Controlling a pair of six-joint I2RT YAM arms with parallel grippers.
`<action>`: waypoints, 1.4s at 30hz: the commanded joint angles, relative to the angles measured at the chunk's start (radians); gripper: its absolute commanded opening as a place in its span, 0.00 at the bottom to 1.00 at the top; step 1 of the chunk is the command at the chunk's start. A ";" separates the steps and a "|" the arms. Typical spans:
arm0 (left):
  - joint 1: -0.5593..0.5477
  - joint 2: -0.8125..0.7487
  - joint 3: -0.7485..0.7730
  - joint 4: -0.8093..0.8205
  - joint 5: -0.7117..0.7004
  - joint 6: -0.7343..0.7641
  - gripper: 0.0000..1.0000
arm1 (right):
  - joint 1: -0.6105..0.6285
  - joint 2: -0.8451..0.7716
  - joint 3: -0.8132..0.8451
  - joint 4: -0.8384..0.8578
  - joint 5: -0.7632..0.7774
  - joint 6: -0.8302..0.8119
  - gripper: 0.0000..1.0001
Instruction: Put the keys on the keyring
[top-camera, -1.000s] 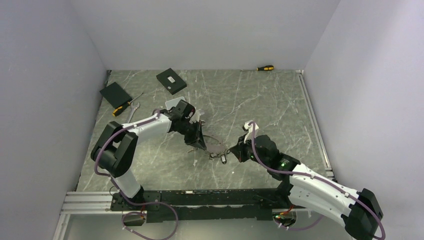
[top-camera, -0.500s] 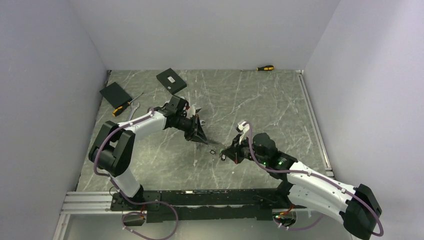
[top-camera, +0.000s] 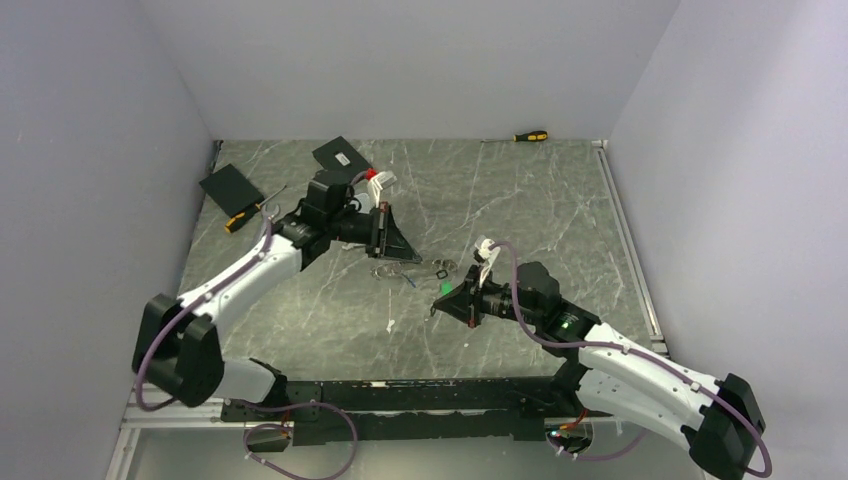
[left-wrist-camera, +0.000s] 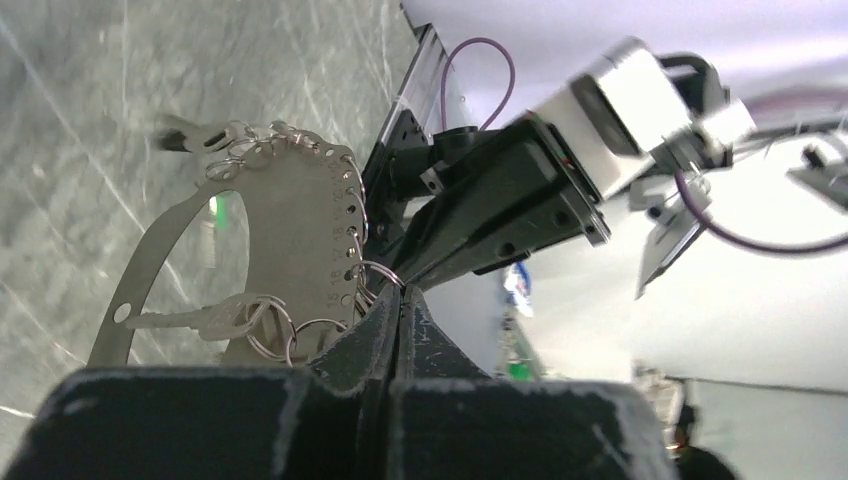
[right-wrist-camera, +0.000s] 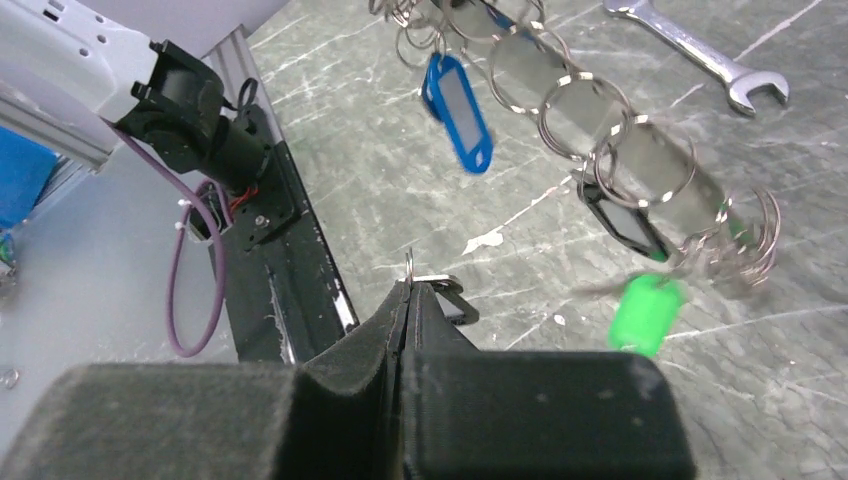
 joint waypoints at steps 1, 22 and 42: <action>0.001 -0.122 -0.046 0.142 0.056 0.136 0.00 | 0.005 -0.025 0.053 0.071 -0.047 0.020 0.00; -0.019 -0.177 -0.109 0.376 0.134 -0.010 0.00 | 0.016 -0.092 0.102 0.084 -0.033 0.036 0.00; -0.031 -0.085 0.033 0.051 0.147 0.051 0.00 | 0.018 -0.042 0.145 0.096 -0.028 -0.027 0.00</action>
